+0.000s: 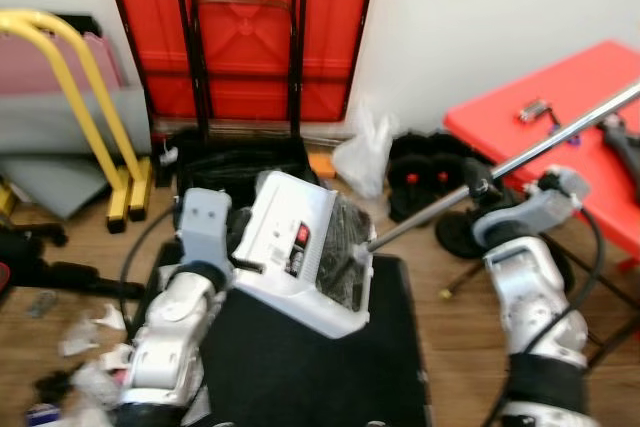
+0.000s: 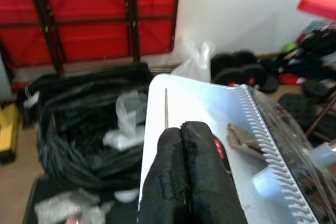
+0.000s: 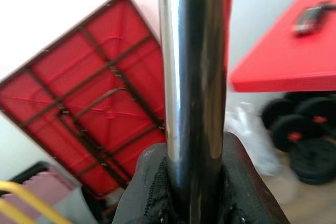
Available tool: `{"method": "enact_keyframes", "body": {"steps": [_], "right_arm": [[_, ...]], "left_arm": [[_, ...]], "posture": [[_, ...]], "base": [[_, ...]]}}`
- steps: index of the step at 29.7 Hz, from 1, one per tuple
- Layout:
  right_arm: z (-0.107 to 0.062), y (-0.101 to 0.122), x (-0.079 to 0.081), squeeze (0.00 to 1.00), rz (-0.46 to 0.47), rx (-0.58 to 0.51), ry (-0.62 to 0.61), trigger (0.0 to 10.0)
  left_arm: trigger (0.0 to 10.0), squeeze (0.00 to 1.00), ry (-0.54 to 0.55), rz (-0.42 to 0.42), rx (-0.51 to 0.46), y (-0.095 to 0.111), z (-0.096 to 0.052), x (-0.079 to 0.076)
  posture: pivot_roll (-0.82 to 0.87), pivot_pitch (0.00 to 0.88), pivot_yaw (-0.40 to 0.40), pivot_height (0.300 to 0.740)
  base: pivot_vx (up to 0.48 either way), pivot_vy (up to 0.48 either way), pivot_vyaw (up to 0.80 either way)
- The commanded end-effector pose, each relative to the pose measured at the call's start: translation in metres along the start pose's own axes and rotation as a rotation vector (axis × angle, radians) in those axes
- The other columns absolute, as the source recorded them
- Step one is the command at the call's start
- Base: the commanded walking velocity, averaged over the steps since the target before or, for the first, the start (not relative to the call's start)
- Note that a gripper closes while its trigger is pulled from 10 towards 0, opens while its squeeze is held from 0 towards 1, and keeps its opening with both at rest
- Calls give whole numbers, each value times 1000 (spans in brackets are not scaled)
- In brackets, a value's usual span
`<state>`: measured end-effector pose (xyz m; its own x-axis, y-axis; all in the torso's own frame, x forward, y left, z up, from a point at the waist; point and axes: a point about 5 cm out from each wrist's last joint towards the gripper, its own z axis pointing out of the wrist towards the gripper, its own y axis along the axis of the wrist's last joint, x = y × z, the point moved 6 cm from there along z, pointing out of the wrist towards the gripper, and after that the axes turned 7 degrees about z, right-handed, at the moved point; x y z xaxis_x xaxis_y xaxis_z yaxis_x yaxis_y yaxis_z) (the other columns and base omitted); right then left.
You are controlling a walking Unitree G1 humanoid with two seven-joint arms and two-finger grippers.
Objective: Sweep floor
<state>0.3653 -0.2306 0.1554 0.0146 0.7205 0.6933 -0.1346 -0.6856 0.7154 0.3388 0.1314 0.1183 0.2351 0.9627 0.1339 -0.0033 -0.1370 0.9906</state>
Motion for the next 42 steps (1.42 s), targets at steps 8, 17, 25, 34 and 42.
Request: {"method": "enact_keyframes", "body": {"steps": [8, 17, 25, 34, 42], "right_arm": [[1, 20, 11, 0, -30, -70, 38, 10000], [2, 20, 8, 0, -31, -63, 25, 10000], [2, 18, 7, 0, -10, -60, 16, 10000], [2, 18, 8, 0, -9, -62, 15, 10000], [2, 18, 8, 0, -9, -63, 13, 10000]], "left_arm": [[10000, 0, -32, -8, -3, 2, -1, -5], [10000, 0, -45, -7, -6, 3, 0, -8], [10000, 0, -51, -7, -6, 2, 0, -9], [10000, 0, -55, -7, -5, 2, -1, -9], [10000, 0, -58, -8, -6, 3, -1, -10]], "posture": [[-115, 78, -133, 740], [-119, 78, -135, 740], [-119, 78, -135, 740], [-118, 80, -134, 740], [-114, 81, -133, 740]], "base": [[75, 0, 183], [382, 0, 527], [394, 0, 397], [394, 0, 0], [393, 0, 0]]}}
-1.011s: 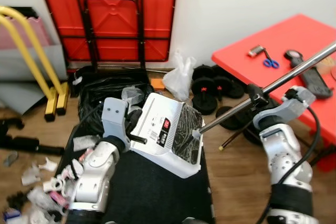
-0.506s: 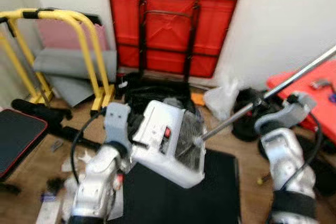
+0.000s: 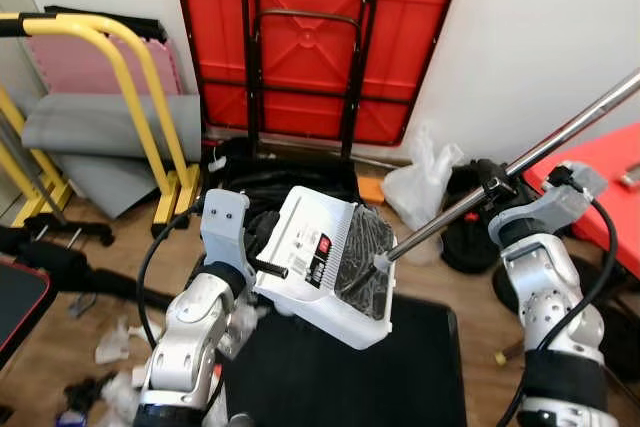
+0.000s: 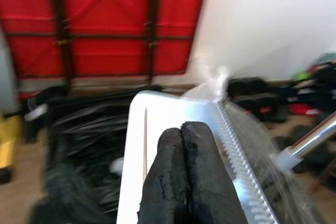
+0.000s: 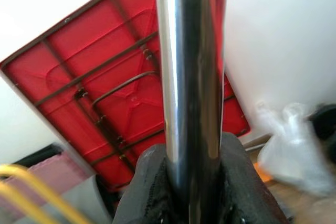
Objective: Sweep floor
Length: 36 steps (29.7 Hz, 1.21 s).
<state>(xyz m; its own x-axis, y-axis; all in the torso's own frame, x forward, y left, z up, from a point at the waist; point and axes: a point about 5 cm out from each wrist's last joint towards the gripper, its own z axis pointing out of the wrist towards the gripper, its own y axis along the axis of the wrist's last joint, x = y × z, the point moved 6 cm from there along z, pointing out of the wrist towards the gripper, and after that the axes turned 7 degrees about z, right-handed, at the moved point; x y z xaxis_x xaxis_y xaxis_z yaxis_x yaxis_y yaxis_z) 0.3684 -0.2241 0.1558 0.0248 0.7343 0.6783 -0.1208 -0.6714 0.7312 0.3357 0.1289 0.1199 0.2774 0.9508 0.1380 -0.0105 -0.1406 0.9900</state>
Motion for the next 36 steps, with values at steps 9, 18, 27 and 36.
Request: {"method": "enact_keyframes", "body": {"steps": [9, 18, 27, 36], "right_arm": [[1, 23, 2, 0, 8, -74, 18, 10000], [2, 20, 9, 0, -18, -64, 38, 10000], [10, -4, 31, 0, -245, 36, 108, 10000], [15, -5, 41, 0, -266, 55, 149, 10000]], "left_arm": [[10000, 0, -16, -17, -1, 1, 2, -8], [10000, 0, -19, -20, -1, 2, 1, -8], [10000, 0, -17, -26, -12, 6, -5, -7], [10000, 0, -29, -48, -17, 12, -19, -9]], "posture": [[-116, 81, -138, 740], [-117, 87, -138, 740], [-128, 126, -138, 740], [-102, 186, -153, 740]], "base": [[394, 0, 0], [391, 0, 0], [386, 0, 0], [0, 0, 622]]}}
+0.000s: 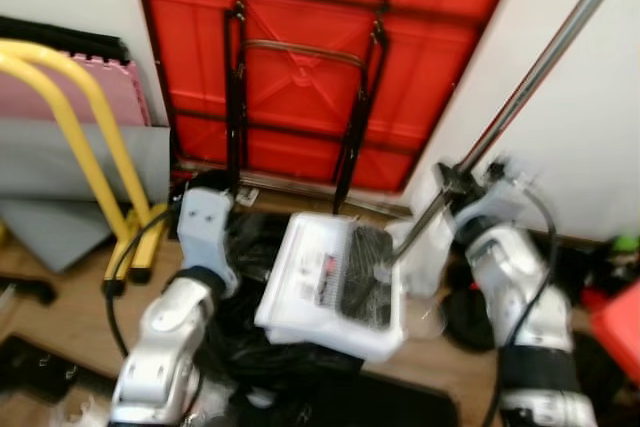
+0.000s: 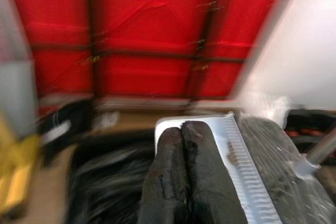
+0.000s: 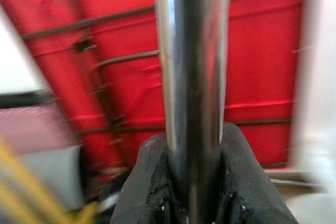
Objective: Sweep floor
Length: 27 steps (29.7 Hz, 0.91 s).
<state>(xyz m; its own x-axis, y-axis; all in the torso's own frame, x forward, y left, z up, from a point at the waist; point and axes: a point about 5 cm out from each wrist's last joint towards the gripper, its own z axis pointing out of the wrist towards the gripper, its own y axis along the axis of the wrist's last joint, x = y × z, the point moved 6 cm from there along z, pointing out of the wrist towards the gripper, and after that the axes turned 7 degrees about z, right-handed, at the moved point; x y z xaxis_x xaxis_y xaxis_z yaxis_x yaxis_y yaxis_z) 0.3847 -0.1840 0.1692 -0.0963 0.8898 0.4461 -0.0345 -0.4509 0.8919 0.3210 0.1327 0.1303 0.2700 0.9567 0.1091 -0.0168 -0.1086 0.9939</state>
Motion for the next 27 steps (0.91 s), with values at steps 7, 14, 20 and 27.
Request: {"method": "enact_keyframes", "body": {"steps": [7, 14, 20, 27], "right_arm": [[4, 15, -20, 0, -144, -11, -66, 10000], [9, 27, -14, 0, -147, -44, -51, 10000], [8, 33, -22, 0, -163, -54, -68, 10000], [9, 37, -21, 0, -175, -64, -70, 10000]], "left_arm": [[10000, 0, -231, -66, 3, 11, -31, -46], [10000, 0, -243, -46, 14, 14, -39, -47], [10000, 0, -235, -14, 32, 17, -48, -45], [10000, 0, -240, -1, 57, 17, -51, -44]], "posture": [[-102, 253, -153, 740], [-86, 285, -149, 740], [-78, 320, -141, 740], [-71, 329, -134, 740]], "base": [[0, 0, 0], [0, 0, 0], [0, 0, 0], [69, 0, 0]]}}
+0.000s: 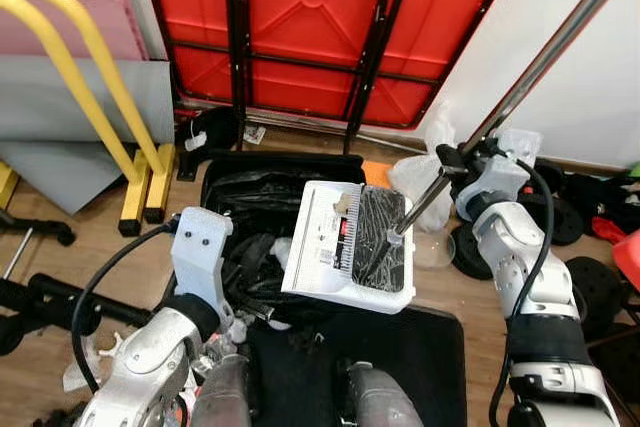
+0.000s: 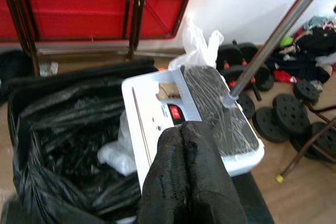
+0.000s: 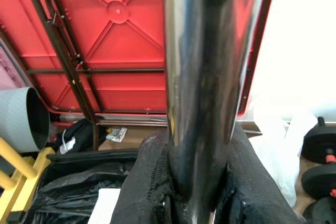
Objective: Sweep floor
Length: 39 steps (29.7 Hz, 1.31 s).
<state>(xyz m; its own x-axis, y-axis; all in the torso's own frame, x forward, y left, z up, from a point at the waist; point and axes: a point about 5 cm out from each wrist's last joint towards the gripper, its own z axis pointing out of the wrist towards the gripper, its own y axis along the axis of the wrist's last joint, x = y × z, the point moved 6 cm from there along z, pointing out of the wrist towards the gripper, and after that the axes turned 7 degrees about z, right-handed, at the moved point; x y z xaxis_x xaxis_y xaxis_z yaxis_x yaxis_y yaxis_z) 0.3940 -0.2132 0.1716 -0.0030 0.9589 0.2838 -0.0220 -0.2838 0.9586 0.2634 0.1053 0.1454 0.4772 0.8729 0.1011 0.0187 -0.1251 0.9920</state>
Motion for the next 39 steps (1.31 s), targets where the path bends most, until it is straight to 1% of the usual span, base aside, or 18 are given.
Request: {"method": "enact_keyframes", "body": {"steps": [1, 5, 10, 12, 16, 18, 19, 21, 22, 23, 24, 25, 27, 28, 29, 32, 34, 39], "right_arm": [[1, 22, 1, 0, 8, -87, 10, 10000], [3, 28, 8, 0, -23, -105, 32, 10000], [5, 31, 14, 0, -49, -114, 52, 10000], [10, 37, 22, 0, -99, -129, 79, 10000], [14, 42, 29, 0, -139, -140, 96, 10000], [22, 50, 41, 0, -217, -161, 129, 10000], [22, 50, 41, 0, -217, -161, 129, 10000], [38, 63, 66, 0, -366, -181, 183, 10000], [38, 63, 66, 0, -366, -181, 183, 10000], [45, 66, 80, 0, -460, -180, 219, 10000], [45, 66, 80, 0, -460, -180, 219, 10000], [54, 69, 105, 0, -620, -181, 288, 10000], [54, 69, 105, 0, -620, -181, 288, 10000], [58, 71, 120, 0, -687, -189, 327, 10000], [59, 73, 127, 0, -708, -196, 341, 10000], [61, 74, 135, 0, -735, -203, 359, 10000], [64, 74, 148, 0, -766, -204, 391, 10000], [72, 73, 160, 0, -785, -181, 424, 10000]], "left_arm": [[10000, 0, -16, -5, 18, -2, -2, -5], [10000, 0, 17, -11, 18, 0, -4, 1], [10000, 0, 22, -10, 24, 0, -4, 2], [10000, 0, 27, -12, 24, 0, -3, 2], [10000, 0, 28, -14, 25, 1, -3, 2], [10000, 0, 22, -12, 22, 2, -3, 1], [10000, 0, 22, -12, 22, 2, -3, 1], [10000, 0, 15, -10, 21, 3, -3, 0], [10000, 0, 15, -10, 21, 3, -3, 0], [10000, 0, 12, -11, 22, 4, -2, 0], [10000, 0, 12, -11, 22, 4, -2, 0], [10000, 0, 7, -11, 23, 4, -2, -1], [10000, 0, 7, -11, 23, 4, -2, -1], [10000, 0, 6, -10, 24, 5, -3, -2], [10000, 0, 6, -9, 24, 5, -3, -2], [10000, 0, 6, -8, 25, 6, -4, -2], [10000, 0, 4, -5, 27, 7, -6, -3], [10000, 0, -1, -4, 34, 8, -10, -4]], "posture": [[-71, 329, -134, 740], [-67, 332, -134, 740], [-68, 332, -137, 740], [-70, 331, -138, 740], [-70, 331, -138, 740], [-76, 332, -137, 740], [-76, 332, -137, 740], [-84, 346, -132, 740], [-84, 346, -132, 740], [-83, 349, -132, 740], [-83, 349, -132, 740], [-83, 349, -132, 740], [-83, 349, -132, 740], [-78, 360, -136, 740], [-78, 360, -136, 740], [-71, 363, -135, 740], [-65, 370, -133, 740], [-62, 383, -129, 740]], "base": [[480, 0, 0], [210, 0, 0], [0, 0, 0], [0, 0, 0], [0, 0, 0], [0, 0, 0], [0, 0, 0], [0, 0, 0], [0, 0, 0], [0, 0, 0], [0, 0, 0], [0, 0, 0], [0, 0, 0], [0, 0, 0], [0, 0, 0], [0, 0, 0], [0, 0, 0], [0, 0, 0]]}}
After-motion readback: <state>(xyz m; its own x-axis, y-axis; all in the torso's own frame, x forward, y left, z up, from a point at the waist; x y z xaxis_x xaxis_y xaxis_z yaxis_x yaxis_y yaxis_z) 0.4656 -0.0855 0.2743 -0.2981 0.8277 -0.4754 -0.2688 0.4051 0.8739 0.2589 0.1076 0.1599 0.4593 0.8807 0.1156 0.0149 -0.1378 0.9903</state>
